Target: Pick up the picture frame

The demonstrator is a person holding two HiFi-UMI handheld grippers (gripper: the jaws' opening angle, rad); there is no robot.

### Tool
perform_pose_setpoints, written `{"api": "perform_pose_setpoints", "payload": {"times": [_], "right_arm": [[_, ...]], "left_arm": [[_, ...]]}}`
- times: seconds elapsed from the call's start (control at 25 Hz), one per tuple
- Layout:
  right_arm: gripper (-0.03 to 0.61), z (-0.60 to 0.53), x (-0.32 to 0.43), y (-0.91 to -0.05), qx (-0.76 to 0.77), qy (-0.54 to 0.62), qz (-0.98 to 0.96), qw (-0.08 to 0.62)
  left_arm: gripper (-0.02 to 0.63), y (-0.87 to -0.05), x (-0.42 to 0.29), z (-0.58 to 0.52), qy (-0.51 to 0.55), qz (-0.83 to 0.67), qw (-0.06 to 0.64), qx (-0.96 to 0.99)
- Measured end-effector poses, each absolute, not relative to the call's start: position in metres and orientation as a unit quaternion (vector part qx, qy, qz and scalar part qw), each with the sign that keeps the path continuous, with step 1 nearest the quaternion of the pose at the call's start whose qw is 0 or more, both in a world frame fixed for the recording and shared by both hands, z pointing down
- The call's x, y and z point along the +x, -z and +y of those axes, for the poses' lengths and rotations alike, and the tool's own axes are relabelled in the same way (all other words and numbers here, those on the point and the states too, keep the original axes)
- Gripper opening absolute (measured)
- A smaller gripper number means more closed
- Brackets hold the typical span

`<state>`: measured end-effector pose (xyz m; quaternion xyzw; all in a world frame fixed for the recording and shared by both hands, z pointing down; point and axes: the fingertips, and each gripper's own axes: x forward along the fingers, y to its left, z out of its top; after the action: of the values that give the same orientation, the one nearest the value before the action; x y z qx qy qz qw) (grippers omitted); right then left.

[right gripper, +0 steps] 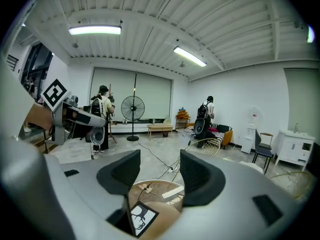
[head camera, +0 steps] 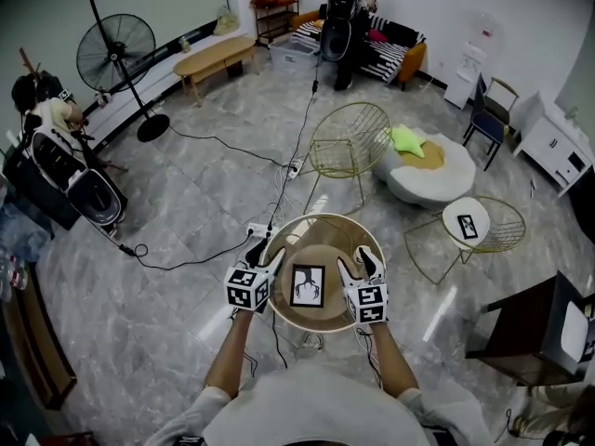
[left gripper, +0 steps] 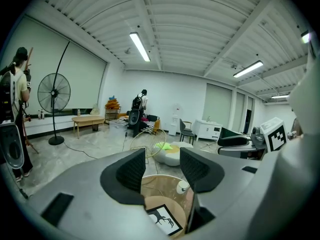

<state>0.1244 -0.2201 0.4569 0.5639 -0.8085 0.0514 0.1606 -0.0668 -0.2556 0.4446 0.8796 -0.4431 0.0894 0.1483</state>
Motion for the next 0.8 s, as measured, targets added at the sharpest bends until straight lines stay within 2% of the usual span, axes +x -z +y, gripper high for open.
{"api": "perform_pose_setpoints", "payload": {"times": [0.28,0.8], "right_arm": [[0.233,-0.254,0.139,-0.469,0.548,-0.061,-0.818,0.164],[0.231,-0.261,0.131,-0.506,0.519,-0.095,-0.831,0.178]], "left_arm": [[0.212,-0.451,-0.047,-0.285,-0.096,-0.452,0.152,0.874],[0.212,-0.486,-0.062,-0.273,-0.121,-0.481,0.184,0.849]]}}
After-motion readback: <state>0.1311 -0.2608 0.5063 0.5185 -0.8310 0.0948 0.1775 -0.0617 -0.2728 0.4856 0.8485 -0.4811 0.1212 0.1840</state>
